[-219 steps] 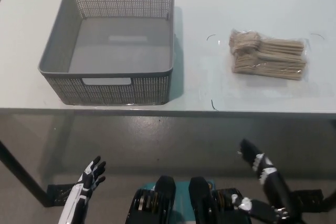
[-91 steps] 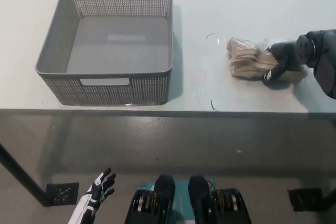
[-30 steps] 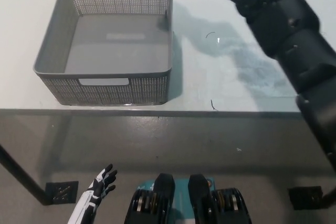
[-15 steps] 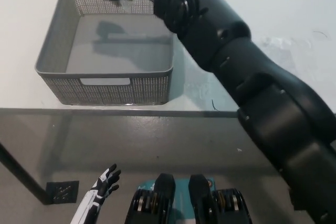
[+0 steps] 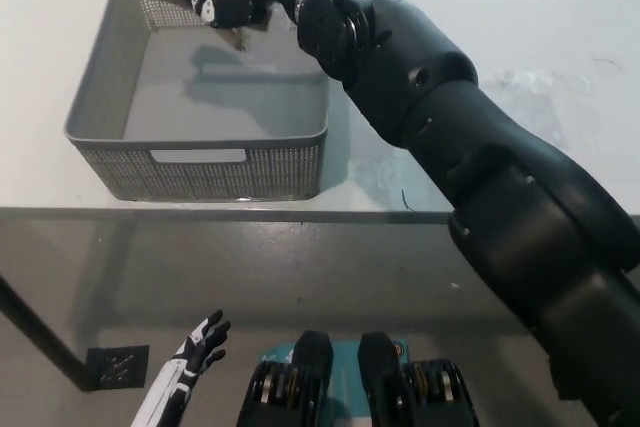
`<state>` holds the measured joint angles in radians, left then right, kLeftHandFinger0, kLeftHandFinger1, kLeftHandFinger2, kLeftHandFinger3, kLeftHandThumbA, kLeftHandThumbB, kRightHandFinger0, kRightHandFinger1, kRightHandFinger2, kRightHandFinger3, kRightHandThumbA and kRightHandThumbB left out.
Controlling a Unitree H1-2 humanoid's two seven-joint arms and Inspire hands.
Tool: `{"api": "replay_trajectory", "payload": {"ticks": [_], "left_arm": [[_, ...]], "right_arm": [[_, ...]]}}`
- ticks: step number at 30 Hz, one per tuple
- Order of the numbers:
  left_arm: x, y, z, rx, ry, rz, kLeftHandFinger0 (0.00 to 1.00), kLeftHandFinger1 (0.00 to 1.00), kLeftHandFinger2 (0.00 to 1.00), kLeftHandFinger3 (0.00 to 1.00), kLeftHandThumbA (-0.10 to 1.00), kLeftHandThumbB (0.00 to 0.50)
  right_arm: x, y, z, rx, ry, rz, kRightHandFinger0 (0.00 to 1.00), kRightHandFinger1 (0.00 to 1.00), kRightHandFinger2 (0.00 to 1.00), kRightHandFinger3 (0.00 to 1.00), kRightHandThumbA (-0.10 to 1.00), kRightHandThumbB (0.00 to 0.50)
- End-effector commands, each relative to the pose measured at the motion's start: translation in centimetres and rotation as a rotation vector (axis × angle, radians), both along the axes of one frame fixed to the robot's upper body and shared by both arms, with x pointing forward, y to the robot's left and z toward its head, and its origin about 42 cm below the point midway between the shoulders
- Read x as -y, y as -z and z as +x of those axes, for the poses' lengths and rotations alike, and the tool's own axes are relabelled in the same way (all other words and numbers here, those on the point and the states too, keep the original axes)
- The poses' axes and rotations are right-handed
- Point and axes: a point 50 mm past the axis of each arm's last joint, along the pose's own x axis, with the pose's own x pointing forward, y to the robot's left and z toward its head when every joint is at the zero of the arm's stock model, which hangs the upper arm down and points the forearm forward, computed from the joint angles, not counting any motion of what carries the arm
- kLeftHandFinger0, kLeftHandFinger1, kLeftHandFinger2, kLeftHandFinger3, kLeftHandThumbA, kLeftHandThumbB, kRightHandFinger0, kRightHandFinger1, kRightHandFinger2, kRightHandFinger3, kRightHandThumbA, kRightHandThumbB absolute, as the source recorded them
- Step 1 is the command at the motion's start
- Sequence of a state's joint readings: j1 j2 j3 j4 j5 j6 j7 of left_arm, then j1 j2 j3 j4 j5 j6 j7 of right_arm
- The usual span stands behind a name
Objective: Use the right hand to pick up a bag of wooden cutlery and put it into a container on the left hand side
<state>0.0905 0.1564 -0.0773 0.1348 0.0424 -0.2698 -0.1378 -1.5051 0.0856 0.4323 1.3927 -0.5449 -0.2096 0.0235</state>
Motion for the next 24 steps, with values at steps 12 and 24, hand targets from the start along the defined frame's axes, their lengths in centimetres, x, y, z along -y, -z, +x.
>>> {"api": "replay_trajectory", "payload": {"ticks": [12, 24], "left_arm": [[-0.2, -1.0, 0.8, 0.049, 0.032, 0.031, 1.00, 1.00, 1.00, 1.00, 1.00, 0.107], [-0.1, -0.8, 0.4, 0.031, 0.039, 0.025, 1.00, 1.00, 1.00, 1.00, 1.00, 0.123]], "right_arm": [[2.2, -7.2, 1.0, -0.056, 0.024, -0.074, 1.00, 1.00, 1.00, 1.00, 0.91, 0.500], [10.7, -11.5, 2.0, 0.027, 0.039, 0.122, 1.00, 1.00, 1.00, 1.00, 1.00, 0.484]]}}
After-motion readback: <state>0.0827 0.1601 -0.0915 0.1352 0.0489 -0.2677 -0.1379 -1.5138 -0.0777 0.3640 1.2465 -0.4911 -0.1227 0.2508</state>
